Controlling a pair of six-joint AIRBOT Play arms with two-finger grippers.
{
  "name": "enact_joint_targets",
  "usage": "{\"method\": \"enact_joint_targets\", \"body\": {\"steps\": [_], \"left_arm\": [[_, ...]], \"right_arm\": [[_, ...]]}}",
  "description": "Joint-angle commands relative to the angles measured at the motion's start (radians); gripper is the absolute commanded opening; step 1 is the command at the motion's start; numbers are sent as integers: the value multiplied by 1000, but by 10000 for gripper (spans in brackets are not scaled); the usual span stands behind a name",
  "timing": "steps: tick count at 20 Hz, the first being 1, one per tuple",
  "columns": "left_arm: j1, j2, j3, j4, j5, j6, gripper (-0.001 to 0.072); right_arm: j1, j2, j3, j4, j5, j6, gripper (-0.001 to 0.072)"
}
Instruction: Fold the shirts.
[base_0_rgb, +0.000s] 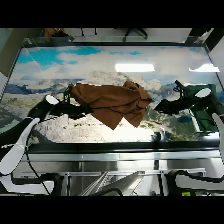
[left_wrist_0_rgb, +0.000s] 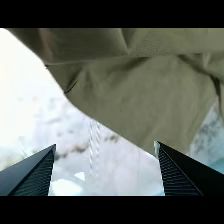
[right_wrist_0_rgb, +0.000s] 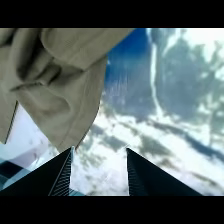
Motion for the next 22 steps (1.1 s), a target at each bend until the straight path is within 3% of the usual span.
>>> {"method": "enact_joint_targets", "body": {"steps": [1,4,5,6,7,8,15,17,18,19,20,22], "left_arm": [[-101,-78,18,-32,146,0,710],[-128,-156,131,-31,133,0,702],[-128,-169,159,-29,120,0,547],[-127,-179,186,-20,105,0,344],[-125,-185,210,-9,83,0,152],[-124,-185,225,5,68,1,47],[-111,-184,251,56,-45,0,15],[-106,-184,251,56,-67,0,15],[-98,-184,251,56,-81,1,15],[-95,-184,251,57,-90,1,15],[-82,-183,251,66,-108,1,15],[-61,-177,250,126,-154,0,14]], "right_arm": [[5,5,-67,15,8,-1,403],[31,5,-101,15,-10,-1,404],[48,3,-112,15,-26,-1,428],[65,-1,-119,15,-43,-1,513],[91,-12,-120,16,-69,0,528],[117,-27,-120,27,-97,-1,527],[268,-187,-119,208,-250,-81,510],[283,-208,-118,250,-253,-115,412],[284,-207,-118,287,-249,-148,269],[283,-198,-113,338,-230,-199,64],[282,-179,-103,375,-204,-219,20],[282,-110,-59,421,-138,-230,19]]}}
